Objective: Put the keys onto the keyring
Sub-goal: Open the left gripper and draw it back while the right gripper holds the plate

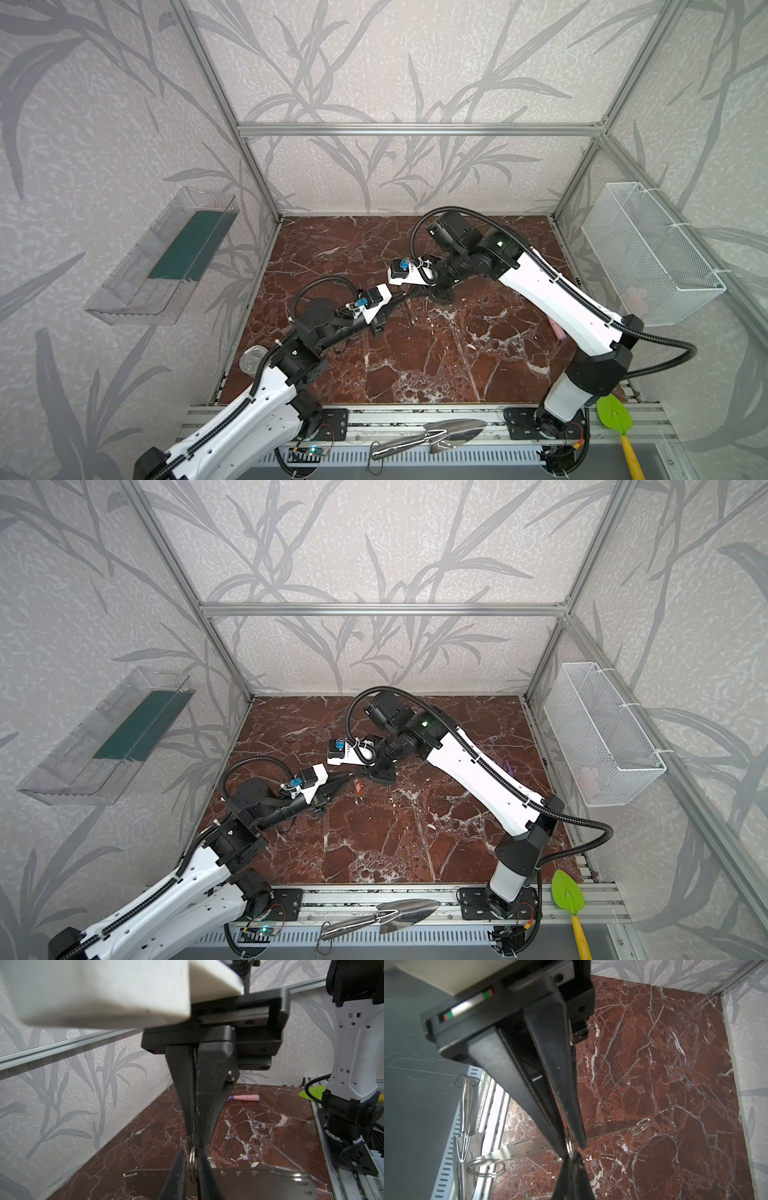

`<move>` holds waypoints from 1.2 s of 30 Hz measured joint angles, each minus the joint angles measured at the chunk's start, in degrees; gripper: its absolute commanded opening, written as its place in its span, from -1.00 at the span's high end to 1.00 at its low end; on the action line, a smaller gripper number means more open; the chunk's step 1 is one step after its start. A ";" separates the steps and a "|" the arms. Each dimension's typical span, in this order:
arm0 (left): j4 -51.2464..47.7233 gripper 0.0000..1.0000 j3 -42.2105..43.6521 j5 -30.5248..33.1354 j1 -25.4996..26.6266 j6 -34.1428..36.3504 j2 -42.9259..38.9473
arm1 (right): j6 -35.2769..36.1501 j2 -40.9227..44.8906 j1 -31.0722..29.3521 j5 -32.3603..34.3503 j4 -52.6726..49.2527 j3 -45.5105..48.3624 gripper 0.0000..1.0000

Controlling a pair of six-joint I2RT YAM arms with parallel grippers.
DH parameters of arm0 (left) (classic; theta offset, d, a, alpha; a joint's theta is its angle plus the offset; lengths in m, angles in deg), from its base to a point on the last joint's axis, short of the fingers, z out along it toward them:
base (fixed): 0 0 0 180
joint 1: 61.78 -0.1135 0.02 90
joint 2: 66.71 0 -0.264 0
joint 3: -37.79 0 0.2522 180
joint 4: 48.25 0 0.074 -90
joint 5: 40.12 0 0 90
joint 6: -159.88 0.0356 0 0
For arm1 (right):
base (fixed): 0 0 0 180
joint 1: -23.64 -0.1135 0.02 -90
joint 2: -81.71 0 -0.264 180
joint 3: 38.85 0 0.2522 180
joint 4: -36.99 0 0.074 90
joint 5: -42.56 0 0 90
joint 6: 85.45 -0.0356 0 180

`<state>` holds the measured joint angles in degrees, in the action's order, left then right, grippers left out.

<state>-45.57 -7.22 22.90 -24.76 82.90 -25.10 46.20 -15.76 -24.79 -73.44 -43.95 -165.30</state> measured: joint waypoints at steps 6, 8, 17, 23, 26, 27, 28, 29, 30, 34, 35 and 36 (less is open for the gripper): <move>0.33 0.77 0.00 -0.11 0.02 -0.02 0.07 | 0.00 0.00 0.00 -0.02 0.02 0.00 1.00; 0.33 0.79 0.00 -0.11 0.00 -0.04 0.07 | 0.00 0.00 0.00 -0.02 0.02 0.00 1.00; 0.61 1.00 0.00 -0.13 0.02 -0.74 0.15 | 0.00 0.00 0.00 -0.02 0.13 0.00 1.00; 0.90 1.00 0.00 0.59 -0.02 -1.20 0.44 | -1.44 0.85 0.11 0.09 3.02 2.16 1.00; 1.42 1.00 0.28 1.46 -0.02 -1.55 0.48 | -3.85 2.62 0.48 0.52 6.82 5.49 0.85; 1.90 1.00 0.55 1.66 -0.02 -1.70 0.44 | -4.90 3.43 0.48 0.70 8.50 6.97 0.82; 2.62 1.00 1.03 1.88 0.00 -2.12 0.35 | -6.08 4.44 0.52 1.11 10.64 8.90 0.74; 3.80 1.00 1.73 2.23 0.00 -2.45 0.15 | -7.28 5.62 0.57 1.70 13.03 11.06 0.65; 4.94 1.00 2.51 2.67 0.00 -2.80 -0.11 | -8.94 7.02 0.70 2.69 15.37 13.60 0.58; 10.97 1.00 6.23 3.67 0.02 -5.01 -0.63 | -15.58 14.03 1.62 6.34 26.27 25.14 0.48; 11.80 1.00 6.73 3.98 0.02 -5.29 -0.63 | -17.00 15.78 1.68 7.10 28.83 27.74 0.46; 12.70 1.00 7.19 4.39 0.02 -5.66 -0.59 | -19.06 17.77 1.81 8.02 31.71 30.53 0.45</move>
<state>-32.87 -0.03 27.29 -24.74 77.24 -25.69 27.14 2.01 -22.97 -65.42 -12.23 -134.76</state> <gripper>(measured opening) 0.048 0.266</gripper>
